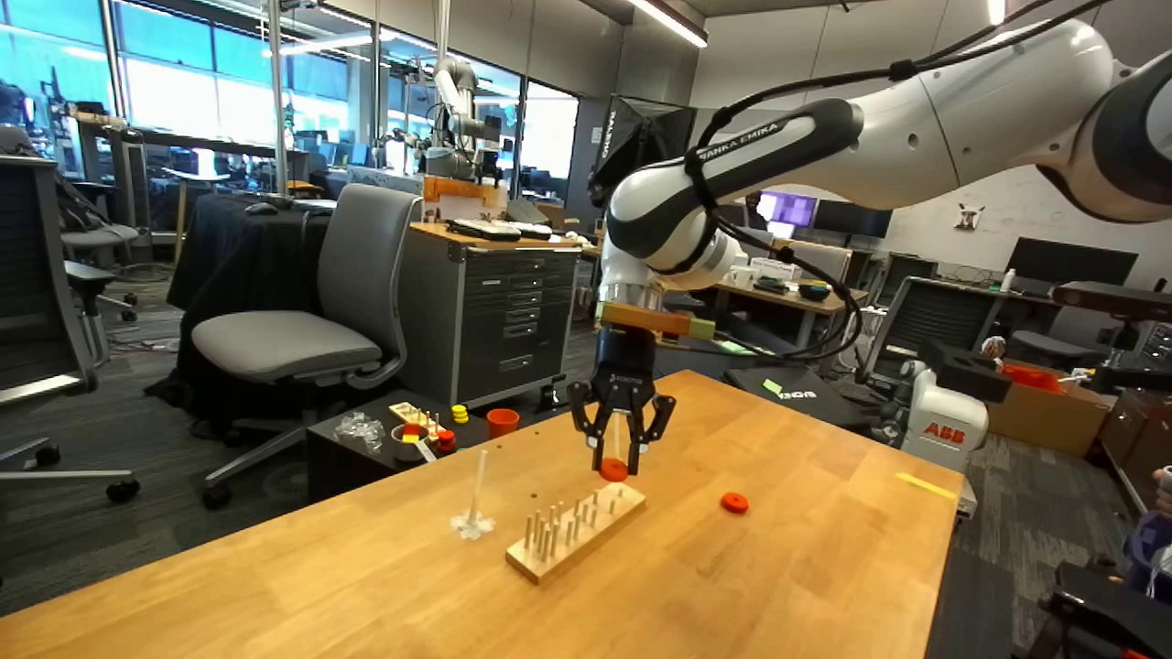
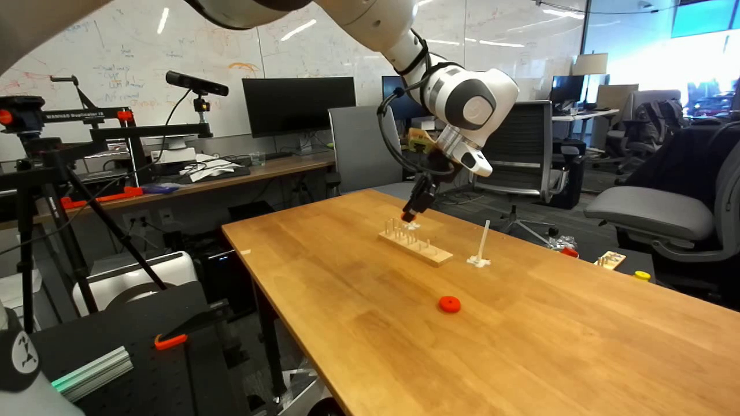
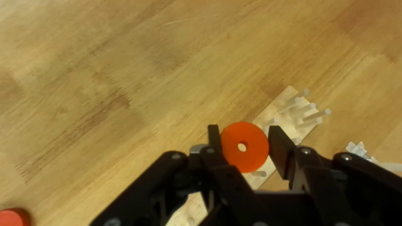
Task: Place an orange disk on the wooden base
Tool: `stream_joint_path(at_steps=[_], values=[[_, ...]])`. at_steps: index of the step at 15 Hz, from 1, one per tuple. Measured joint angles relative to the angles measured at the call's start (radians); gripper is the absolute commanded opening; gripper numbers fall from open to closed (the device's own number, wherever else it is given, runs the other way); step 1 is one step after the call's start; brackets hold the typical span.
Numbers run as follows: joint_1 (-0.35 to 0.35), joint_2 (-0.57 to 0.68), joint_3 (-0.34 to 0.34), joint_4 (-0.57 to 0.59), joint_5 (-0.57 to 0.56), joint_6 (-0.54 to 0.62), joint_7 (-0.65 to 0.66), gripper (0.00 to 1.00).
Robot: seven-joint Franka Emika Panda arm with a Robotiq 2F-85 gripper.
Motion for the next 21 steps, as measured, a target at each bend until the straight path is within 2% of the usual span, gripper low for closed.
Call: stream_joint_path(at_steps=[9,21], values=[[-0.024,0.118,0.000,0.168,0.000,-0.102,0.059,0.17],[-0.045,0.218,0.001,0.302,0.000,-0.179,0.091,0.17]])
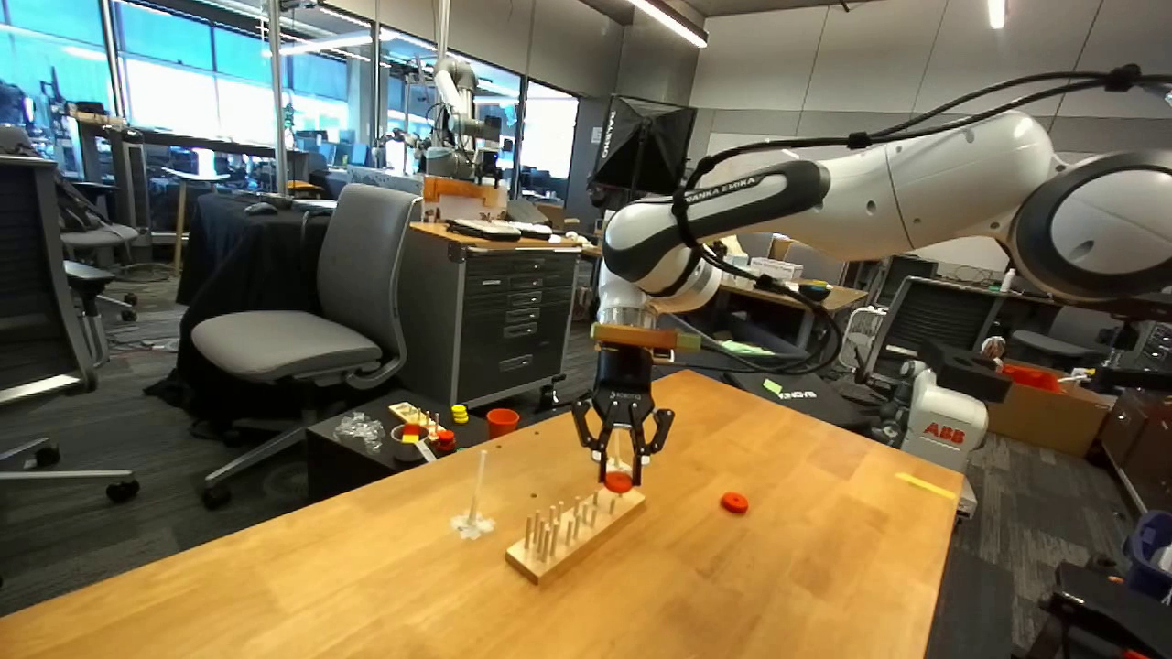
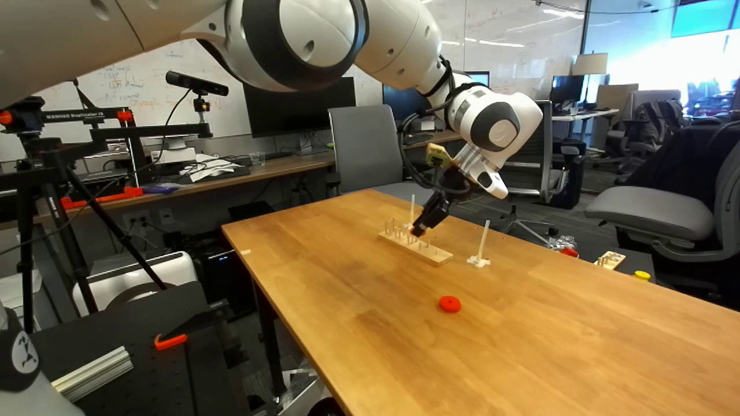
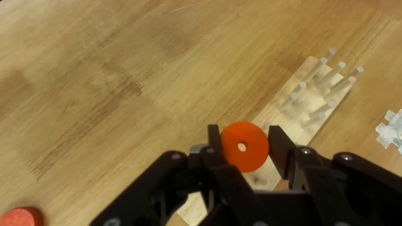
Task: Place an orange disk on the wooden base
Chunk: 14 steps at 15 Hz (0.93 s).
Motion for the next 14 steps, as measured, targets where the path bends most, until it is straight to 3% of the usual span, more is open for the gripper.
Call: stream_joint_path(at_steps=[14], values=[[-0.012,0.088,0.004,0.106,0.000,-0.056,0.016,0.17]])
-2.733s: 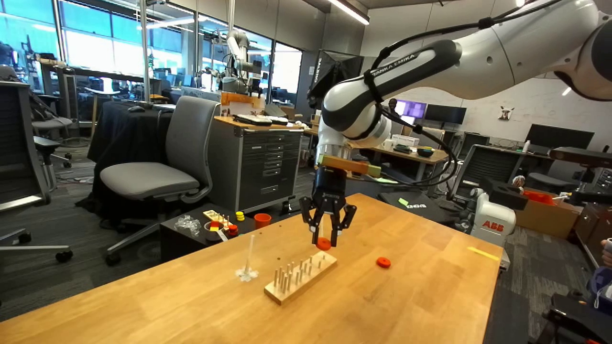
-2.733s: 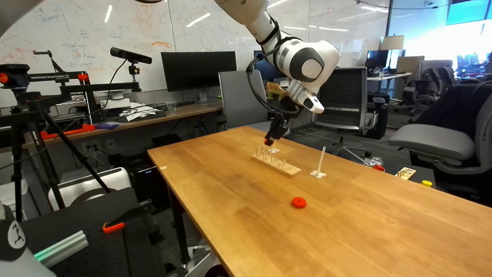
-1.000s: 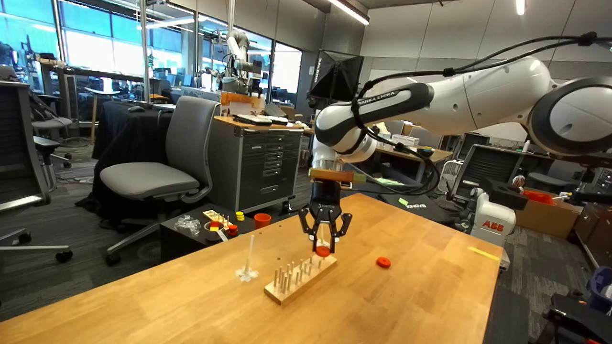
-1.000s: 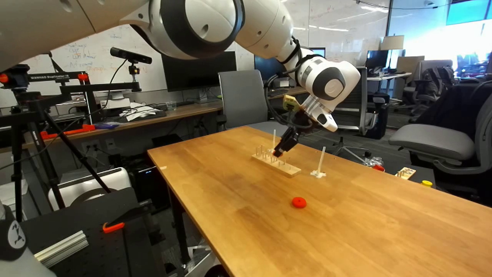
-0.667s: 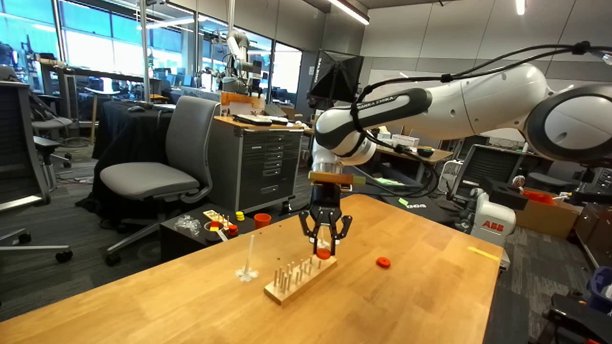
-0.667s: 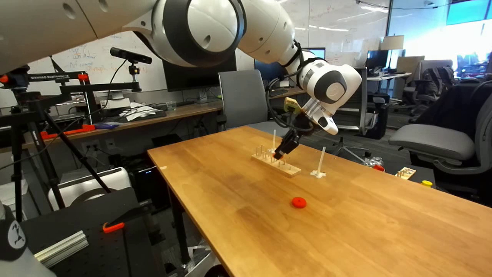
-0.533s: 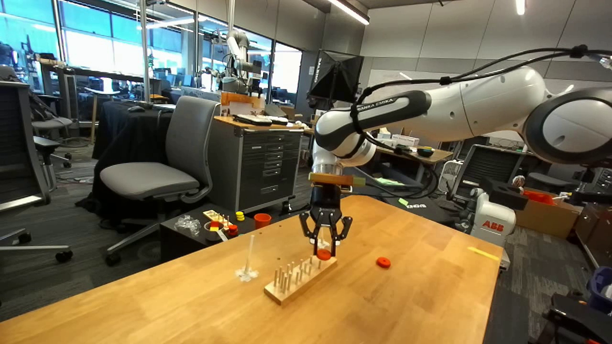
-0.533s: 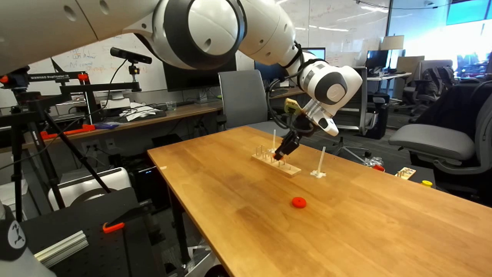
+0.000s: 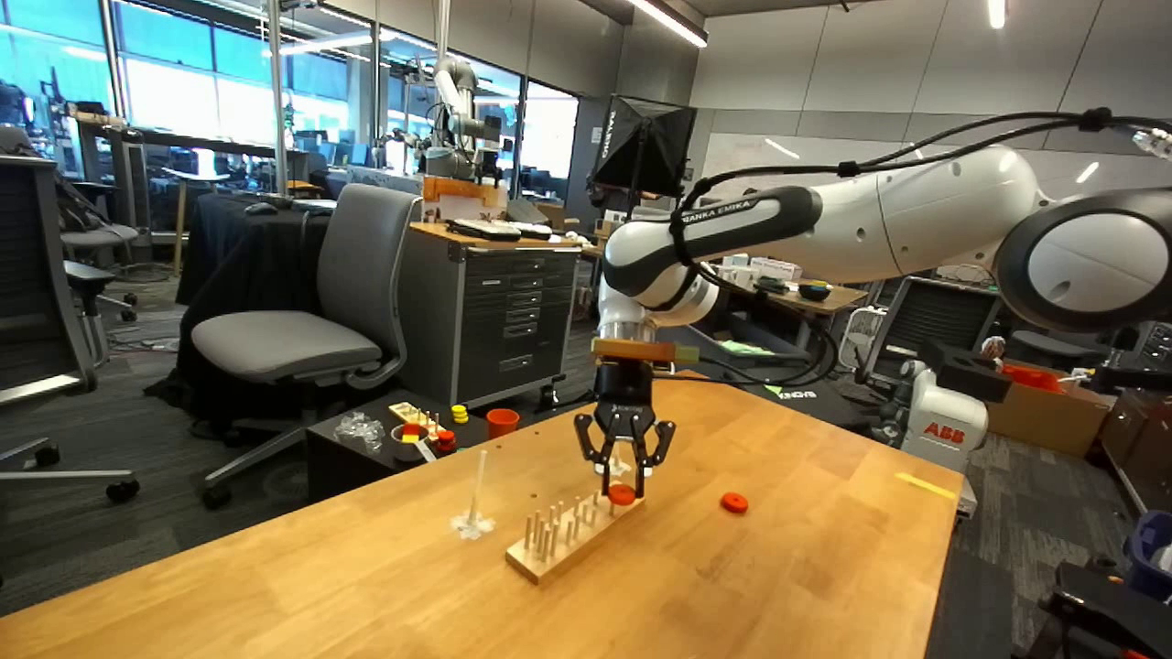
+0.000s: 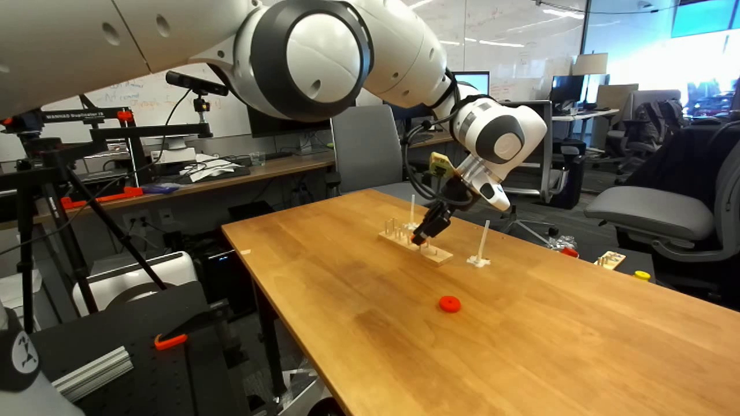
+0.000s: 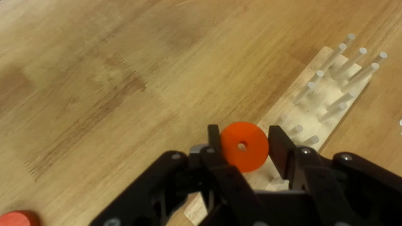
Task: Place an orange disk on the wooden base
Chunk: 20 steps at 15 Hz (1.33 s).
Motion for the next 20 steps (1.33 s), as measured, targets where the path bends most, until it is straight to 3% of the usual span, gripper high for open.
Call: stream_joint_path(at_steps=[20], values=[[-0.003,0.073,0.014,0.121,0.000,-0.042,0.036,0.17]])
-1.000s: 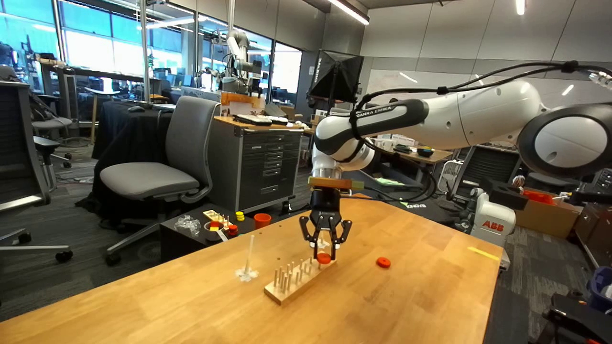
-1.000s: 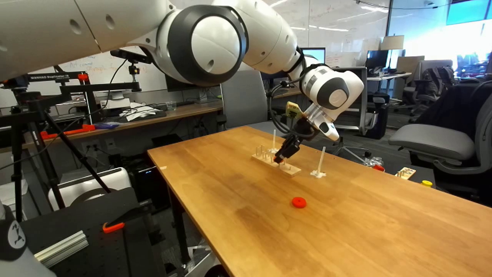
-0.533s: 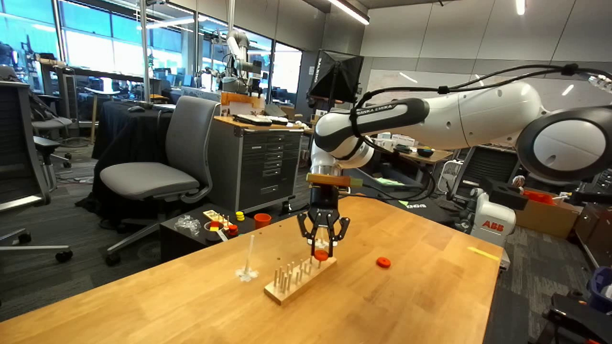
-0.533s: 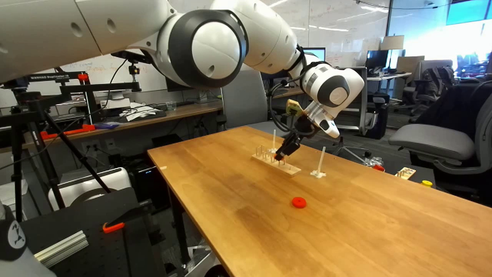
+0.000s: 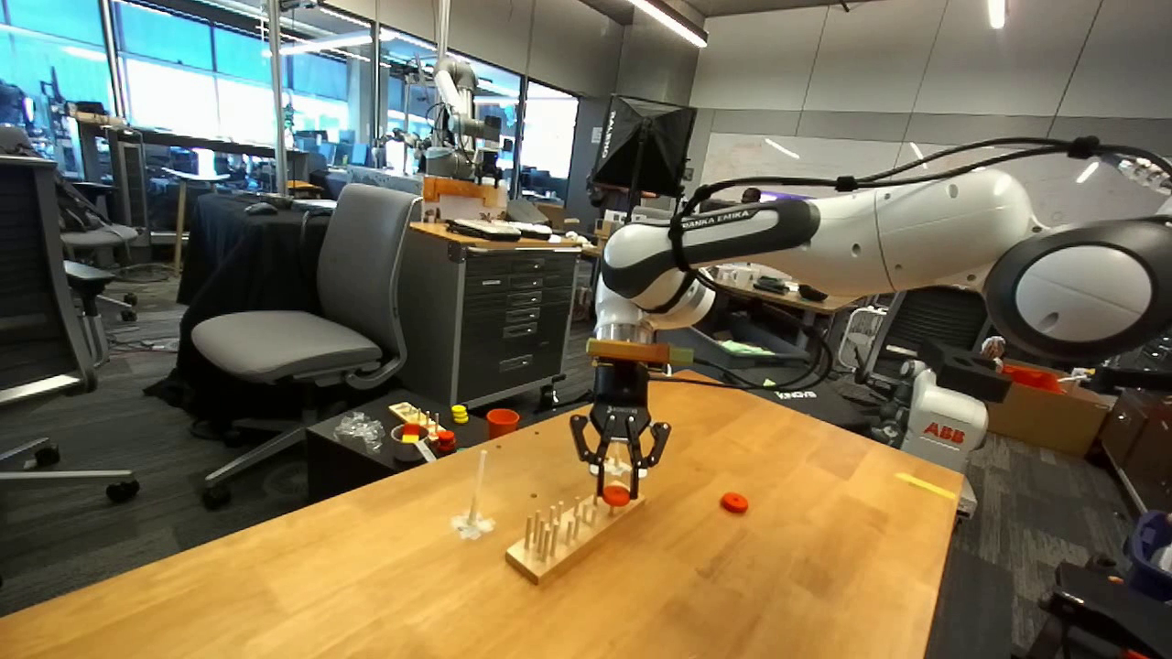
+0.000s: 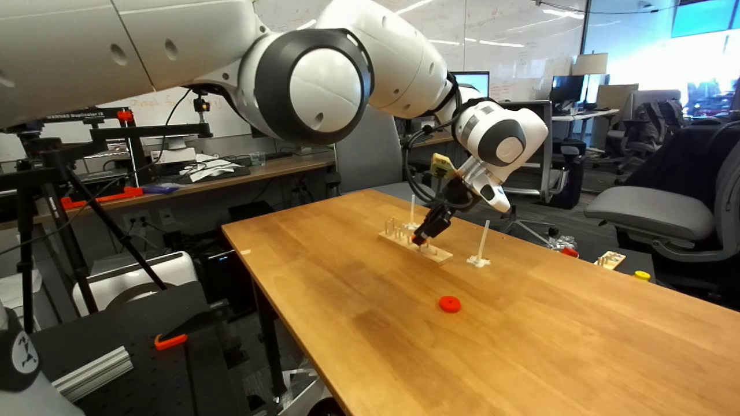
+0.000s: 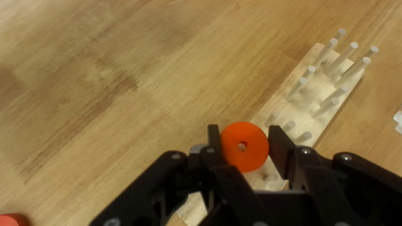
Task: Place an orange disk on the wooden base
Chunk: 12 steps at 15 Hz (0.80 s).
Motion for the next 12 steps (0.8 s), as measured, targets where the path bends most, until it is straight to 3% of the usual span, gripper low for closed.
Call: stream_joint_path(at_steps=[12], values=[[-0.001,0.036,0.010,0.063,0.000,-0.011,0.030,0.17]])
